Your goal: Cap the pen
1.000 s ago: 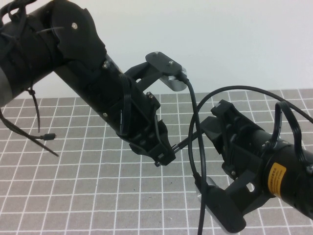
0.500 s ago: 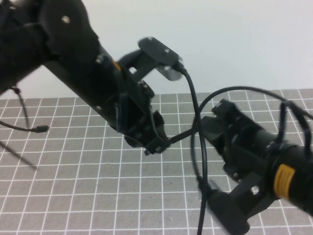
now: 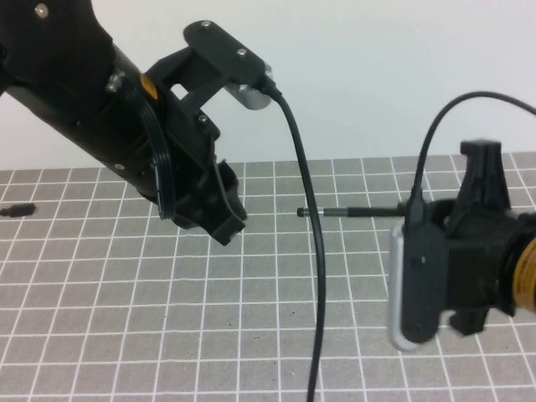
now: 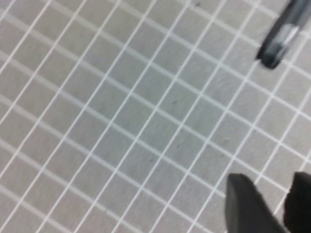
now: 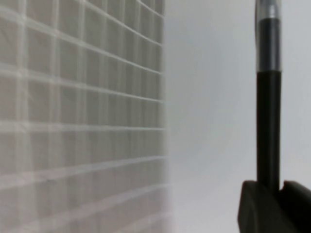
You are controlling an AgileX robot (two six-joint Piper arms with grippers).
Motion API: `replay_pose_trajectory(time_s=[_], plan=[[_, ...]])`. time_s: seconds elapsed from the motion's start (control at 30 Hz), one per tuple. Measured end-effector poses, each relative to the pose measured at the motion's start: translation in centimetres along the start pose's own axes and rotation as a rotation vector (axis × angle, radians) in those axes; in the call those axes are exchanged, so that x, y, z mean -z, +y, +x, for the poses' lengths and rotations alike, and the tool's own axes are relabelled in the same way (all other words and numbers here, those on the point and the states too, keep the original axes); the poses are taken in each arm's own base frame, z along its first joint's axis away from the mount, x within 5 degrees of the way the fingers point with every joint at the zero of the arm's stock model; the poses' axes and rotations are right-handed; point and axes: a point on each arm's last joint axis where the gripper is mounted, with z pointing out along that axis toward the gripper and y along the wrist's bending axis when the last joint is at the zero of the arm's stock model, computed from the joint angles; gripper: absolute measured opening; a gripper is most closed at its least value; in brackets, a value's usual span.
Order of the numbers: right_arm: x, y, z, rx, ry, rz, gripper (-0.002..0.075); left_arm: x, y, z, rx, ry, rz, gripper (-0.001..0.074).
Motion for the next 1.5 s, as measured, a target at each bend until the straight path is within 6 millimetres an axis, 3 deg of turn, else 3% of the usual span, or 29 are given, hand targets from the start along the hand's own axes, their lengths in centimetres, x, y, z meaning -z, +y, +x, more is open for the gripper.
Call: replay_pose_trajectory(time_s=[0.17, 0.4, 0.57, 0.73, 1.03, 1.5], plan=[[-1.7, 1.8, -0.2, -0.479, 0.045, -0.107, 0.0057, 0.0, 0.1, 0.1, 0.010, 0.009, -0.016, 0.0032], [-5.0, 5.2, 0.2, -1.093, 0.266, -0.176, 0.0057, 0.0, 0.1, 0.0, 0.013, 0.005, -0.009, 0.0002], [-6.2, 8.0, 0.6, -1.283, 0.468, -0.258, 0.0057, 0.0, 0.1, 0.0, 0.017, 0.005, -0.009, 0.0000], [-7.0, 9.6, 0.2, -1.318, 0.524, -0.342, 0.0057, 0.0, 0.1, 0.0, 0.020, 0.005, -0.009, -0.0001], [-9.4, 12.1, 0.5, -1.203, 0.550, -0.360, 0.0057, 0.0, 0.1, 0.0, 0.042, 0.005, -0.009, -0.0001], [-10.7, 13.9, 0.5, -1.147, 0.559, -0.403, 0.0067, -2.0, 0.1, 1.6, 0.064, 0.080, 0.023, -0.0001]])
